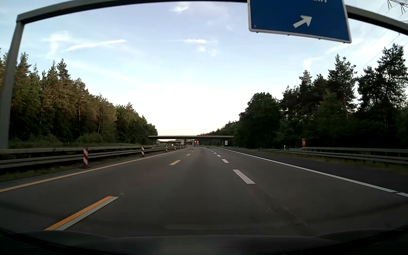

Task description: Follow the waypoints while adhering to traffic rules and regulations

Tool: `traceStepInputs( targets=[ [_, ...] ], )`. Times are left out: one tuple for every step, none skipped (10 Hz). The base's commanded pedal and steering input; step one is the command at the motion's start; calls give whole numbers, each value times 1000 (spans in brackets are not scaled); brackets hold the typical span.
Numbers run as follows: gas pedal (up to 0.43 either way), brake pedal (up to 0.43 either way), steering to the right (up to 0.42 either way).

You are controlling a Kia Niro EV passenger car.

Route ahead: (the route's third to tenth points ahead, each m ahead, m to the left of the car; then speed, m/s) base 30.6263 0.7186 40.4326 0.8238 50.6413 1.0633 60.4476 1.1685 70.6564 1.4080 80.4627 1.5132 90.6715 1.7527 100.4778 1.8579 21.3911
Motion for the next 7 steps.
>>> traceStepInputs(
  targets=[
    [130,0,-2],
    [130,0,-2],
    [130,0,-2],
    [130,0,-2],
    [138,0,-3],
    [150,0,-5],
    [157,0,-6]
  ],
)
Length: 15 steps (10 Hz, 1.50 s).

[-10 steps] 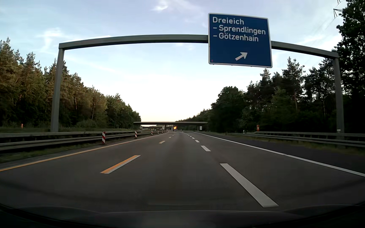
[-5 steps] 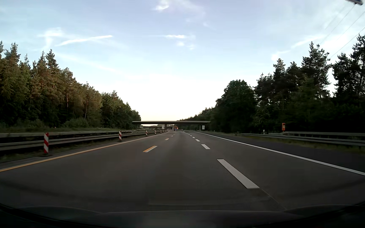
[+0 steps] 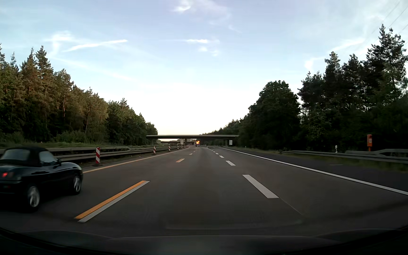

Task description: Follow the waypoints while adhering to traffic rules and regulations

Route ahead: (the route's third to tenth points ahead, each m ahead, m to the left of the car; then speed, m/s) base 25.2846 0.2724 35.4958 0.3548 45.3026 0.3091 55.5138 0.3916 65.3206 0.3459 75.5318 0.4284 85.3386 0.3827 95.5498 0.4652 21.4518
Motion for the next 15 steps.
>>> traceStepInputs(
  targets=[
    [157,0,-7],
    [157,0,-8],
    [157,0,-8],
    [157,0,-8],
    [157,0,-8],
    [157,0,-8],
    [157,0,-7],
    [169,0,-8],
    [169,0,-7],
    [169,0,-8],
    [169,0,-8],
    [169,0,-8],
    [169,0,-8],
    [169,0,-7],
    [169,0,-6]
  ],
)
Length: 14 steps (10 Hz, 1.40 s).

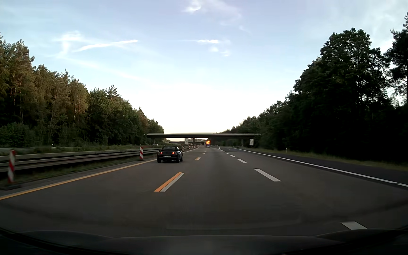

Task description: Follow the waypoints while adhering to traffic rules and regulations

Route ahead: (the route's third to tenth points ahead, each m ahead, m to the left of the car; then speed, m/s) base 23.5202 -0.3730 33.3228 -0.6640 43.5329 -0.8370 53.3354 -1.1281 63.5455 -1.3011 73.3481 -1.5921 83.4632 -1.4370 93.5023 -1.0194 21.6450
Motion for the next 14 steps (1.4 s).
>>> traceStepInputs(
  targets=[
    [169,0,-4],
    [169,0,-5],
    [169,0,-4],
    [169,0,-4],
    [169,0,-4],
    [169,0,-4],
    [169,0,-4],
    [169,0,-4],
    [169,0,-3],
    [169,0,-1],
    [169,0,-1],
    [169,0,-1],
    [169,0,0],
    [169,0,1]
  ],
)
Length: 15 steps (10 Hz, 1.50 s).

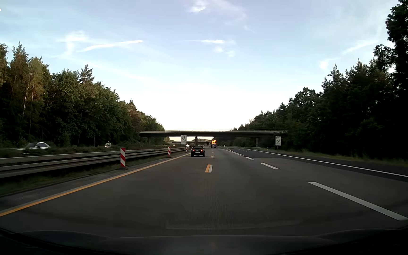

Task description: Follow the waypoints while adhering to traffic rules and regulations

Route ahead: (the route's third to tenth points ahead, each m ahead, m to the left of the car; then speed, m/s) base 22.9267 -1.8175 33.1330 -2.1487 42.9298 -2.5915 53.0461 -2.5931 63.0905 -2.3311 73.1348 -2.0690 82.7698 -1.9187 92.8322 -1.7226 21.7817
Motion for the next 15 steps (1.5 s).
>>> traceStepInputs(
  targets=[
    [169,0,1],
    [157,0,1],
    [157,0,2],
    [138,0,3],
    [110,0,3],
    [110,0,3],
    [110,0,3],
    [87,0,3],
    [79,0,4],
    [67,0,3],
    [67,0,3],
    [67,0,3],
    [67,0,3],
    [67,0,3],
    [67,0,3]
  ],
)
